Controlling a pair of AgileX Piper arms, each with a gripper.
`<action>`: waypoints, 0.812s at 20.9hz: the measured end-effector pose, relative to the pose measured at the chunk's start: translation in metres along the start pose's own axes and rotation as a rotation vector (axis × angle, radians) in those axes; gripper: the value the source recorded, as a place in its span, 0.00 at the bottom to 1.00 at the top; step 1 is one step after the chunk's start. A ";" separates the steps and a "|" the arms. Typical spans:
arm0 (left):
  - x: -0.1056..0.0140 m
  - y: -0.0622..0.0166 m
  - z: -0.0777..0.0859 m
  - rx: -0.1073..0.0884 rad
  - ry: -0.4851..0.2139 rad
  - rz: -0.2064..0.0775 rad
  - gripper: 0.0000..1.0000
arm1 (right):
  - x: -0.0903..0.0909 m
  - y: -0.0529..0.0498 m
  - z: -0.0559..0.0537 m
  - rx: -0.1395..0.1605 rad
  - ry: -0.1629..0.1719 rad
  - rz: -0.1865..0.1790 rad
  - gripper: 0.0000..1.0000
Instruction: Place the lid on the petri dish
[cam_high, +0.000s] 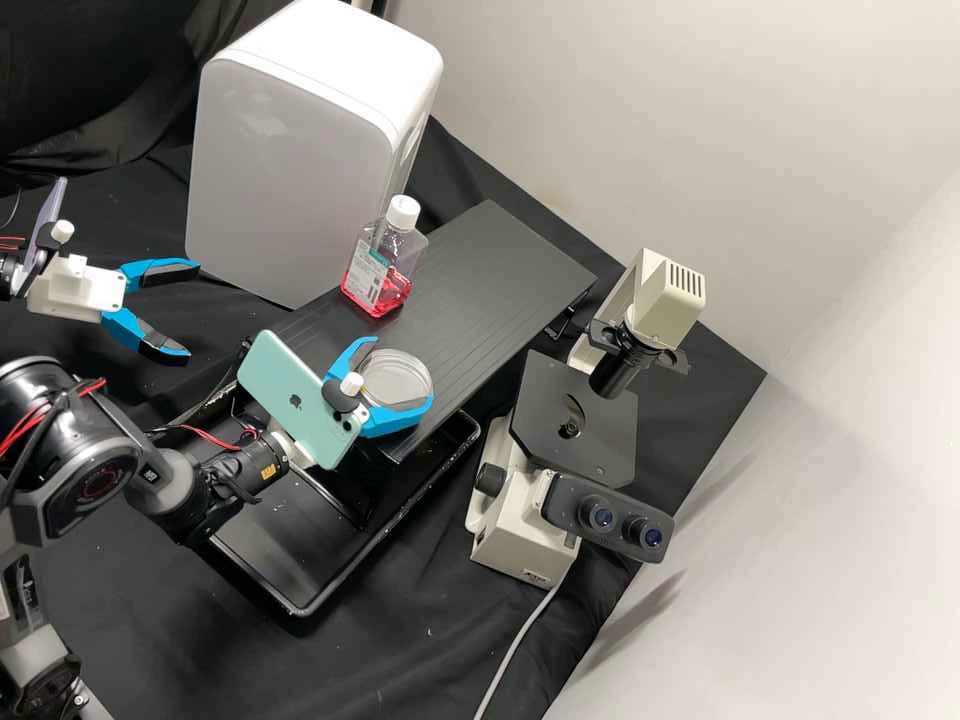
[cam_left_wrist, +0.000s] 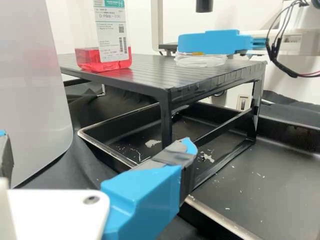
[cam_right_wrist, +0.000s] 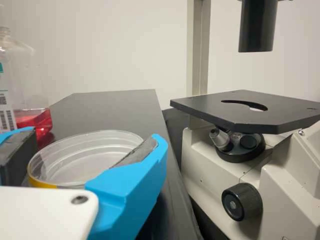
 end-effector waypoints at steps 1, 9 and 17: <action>0.000 0.0000 0.000 -0.001 0.001 0.000 1.00 | 0.000 0.000 0.000 0.002 0.003 -0.002 0.00; 0.000 -0.0001 0.001 -0.004 0.004 0.002 1.00 | 0.000 0.001 0.002 0.012 0.001 -0.004 0.00; 0.000 0.0001 0.000 -0.004 0.010 0.004 1.00 | 0.001 -0.001 0.004 0.013 -0.006 -0.009 1.00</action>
